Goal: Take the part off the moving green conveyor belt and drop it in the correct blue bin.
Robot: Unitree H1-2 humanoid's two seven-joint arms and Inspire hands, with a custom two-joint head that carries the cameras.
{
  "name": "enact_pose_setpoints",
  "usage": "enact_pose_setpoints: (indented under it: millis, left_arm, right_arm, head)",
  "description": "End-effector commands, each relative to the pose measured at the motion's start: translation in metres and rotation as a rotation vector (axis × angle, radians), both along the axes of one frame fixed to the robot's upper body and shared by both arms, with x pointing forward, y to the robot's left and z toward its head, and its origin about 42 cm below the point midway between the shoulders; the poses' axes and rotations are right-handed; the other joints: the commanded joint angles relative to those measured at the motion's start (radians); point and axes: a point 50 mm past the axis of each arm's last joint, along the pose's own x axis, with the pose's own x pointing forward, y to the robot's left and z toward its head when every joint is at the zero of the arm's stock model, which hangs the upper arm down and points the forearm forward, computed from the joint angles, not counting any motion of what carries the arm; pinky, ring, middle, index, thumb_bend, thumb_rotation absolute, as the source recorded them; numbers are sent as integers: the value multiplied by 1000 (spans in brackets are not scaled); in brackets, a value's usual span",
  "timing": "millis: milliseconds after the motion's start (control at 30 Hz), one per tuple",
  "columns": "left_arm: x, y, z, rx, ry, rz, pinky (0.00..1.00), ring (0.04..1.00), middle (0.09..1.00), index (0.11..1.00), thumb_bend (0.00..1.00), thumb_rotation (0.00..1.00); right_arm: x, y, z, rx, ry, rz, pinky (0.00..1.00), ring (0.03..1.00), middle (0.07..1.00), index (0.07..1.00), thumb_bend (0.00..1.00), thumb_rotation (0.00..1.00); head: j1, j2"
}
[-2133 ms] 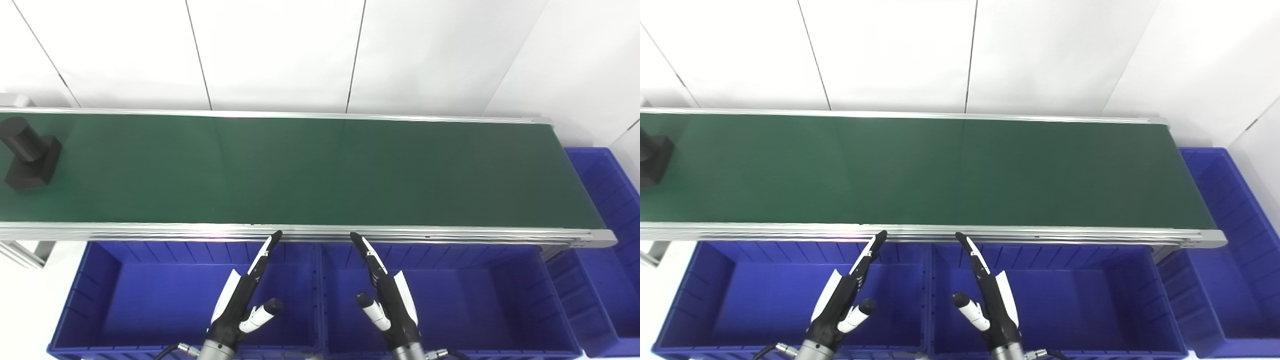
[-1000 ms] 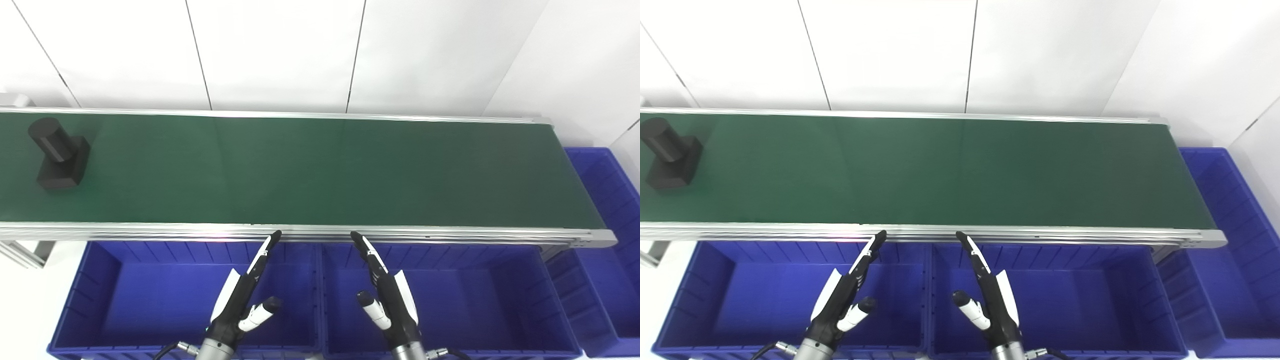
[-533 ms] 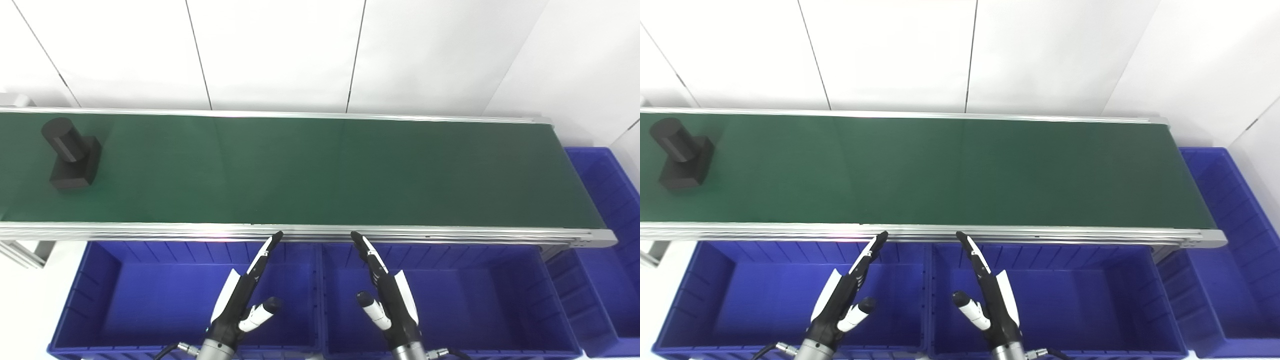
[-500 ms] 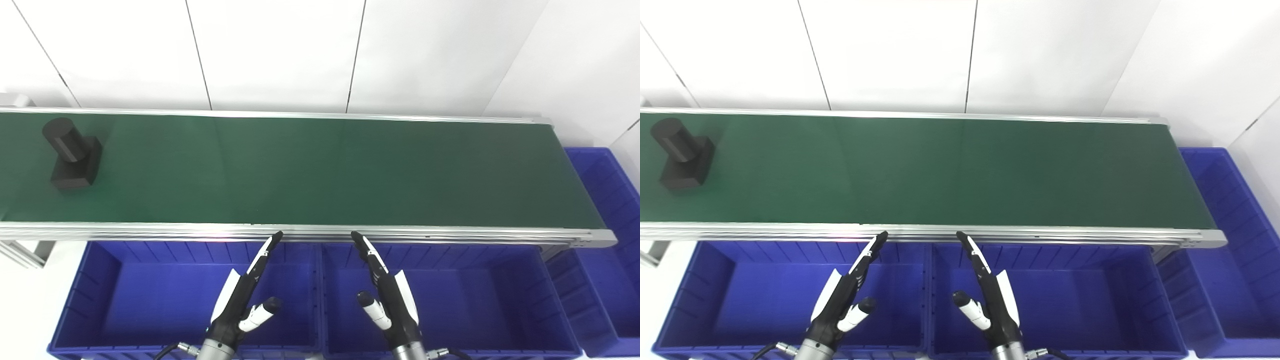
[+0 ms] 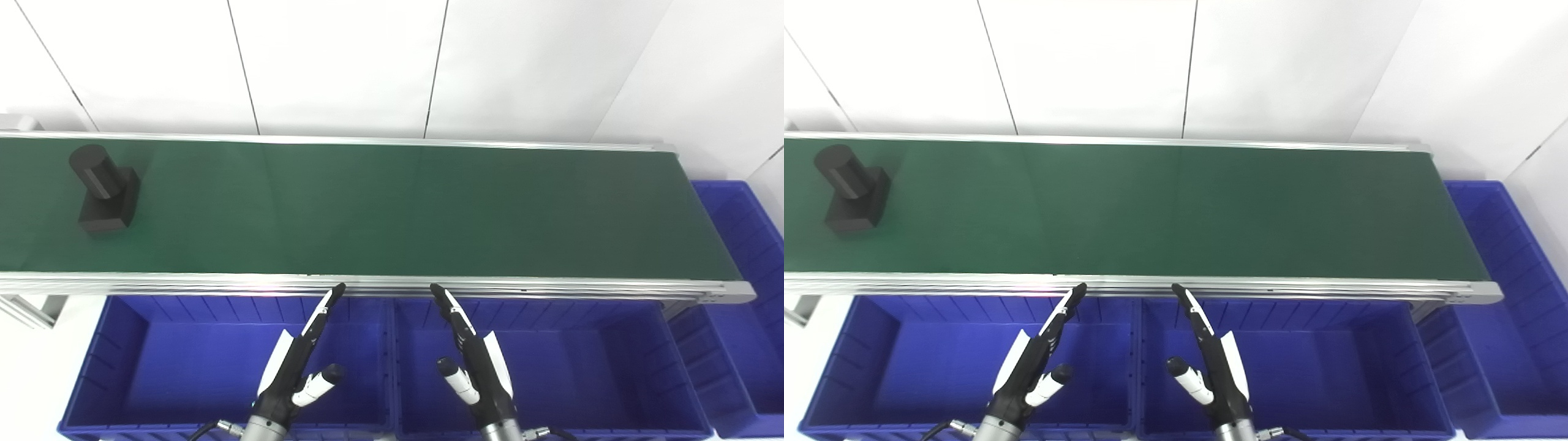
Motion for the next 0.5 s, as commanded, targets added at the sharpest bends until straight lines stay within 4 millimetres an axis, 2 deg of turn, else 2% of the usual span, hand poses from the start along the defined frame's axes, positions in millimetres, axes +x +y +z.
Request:
enact_pose_setpoints:
  millis: [0, 467]
  left_arm:
    - [8, -2, 9, -16, -50, -8, 986, 993, 985, 969, 840, 1000]
    - [8, -2, 8, -15, -48, -9, 980, 989, 982, 969, 838, 1000]
  right_arm:
    - [6, 2, 10, 30, -60, 6, 953, 956, 950, 939, 880, 987]
    - [6, 2, 9, 24, -57, 3, 949, 955, 945, 936, 891, 988]
  head:
    - [0, 0]
    - [-1, -1]
